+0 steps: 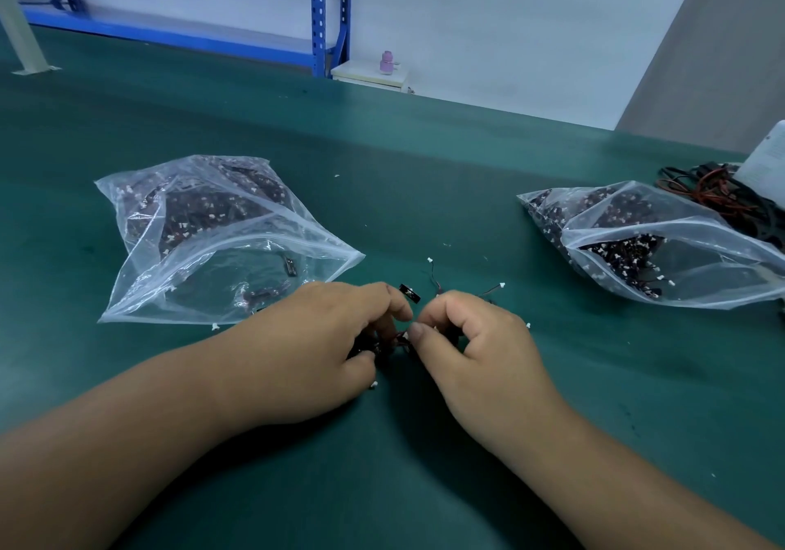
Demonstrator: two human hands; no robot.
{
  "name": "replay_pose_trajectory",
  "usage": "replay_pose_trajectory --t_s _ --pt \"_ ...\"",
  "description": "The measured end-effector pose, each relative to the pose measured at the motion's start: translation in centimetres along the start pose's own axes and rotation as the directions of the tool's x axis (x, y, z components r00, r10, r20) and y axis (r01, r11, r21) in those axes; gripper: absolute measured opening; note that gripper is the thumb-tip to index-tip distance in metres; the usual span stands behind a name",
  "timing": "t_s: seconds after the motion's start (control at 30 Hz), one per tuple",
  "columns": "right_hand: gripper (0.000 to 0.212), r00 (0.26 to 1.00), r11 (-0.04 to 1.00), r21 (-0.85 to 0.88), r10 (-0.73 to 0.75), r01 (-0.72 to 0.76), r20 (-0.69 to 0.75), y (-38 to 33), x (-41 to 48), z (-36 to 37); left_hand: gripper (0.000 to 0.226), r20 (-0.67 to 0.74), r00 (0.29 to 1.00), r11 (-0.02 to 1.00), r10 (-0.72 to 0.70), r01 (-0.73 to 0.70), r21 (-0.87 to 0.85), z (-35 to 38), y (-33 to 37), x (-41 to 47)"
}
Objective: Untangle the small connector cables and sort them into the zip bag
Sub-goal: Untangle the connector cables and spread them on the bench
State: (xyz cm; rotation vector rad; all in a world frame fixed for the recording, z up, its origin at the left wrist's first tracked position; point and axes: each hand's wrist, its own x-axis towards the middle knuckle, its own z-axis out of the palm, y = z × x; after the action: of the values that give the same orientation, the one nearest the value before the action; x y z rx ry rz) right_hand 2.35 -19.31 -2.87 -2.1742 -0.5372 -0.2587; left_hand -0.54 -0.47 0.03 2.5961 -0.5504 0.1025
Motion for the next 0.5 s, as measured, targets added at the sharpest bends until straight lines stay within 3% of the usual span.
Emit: replay_pose_trajectory --t_s 0.5 --pt "0.011 0.997 0.941 0.333 0.069 -0.053 -0.036 -0.70 0.05 -0.30 0.018 -0.023 0.999 1.000 -0.022 0.022 -0.013 -0.15 -0.48 0.07"
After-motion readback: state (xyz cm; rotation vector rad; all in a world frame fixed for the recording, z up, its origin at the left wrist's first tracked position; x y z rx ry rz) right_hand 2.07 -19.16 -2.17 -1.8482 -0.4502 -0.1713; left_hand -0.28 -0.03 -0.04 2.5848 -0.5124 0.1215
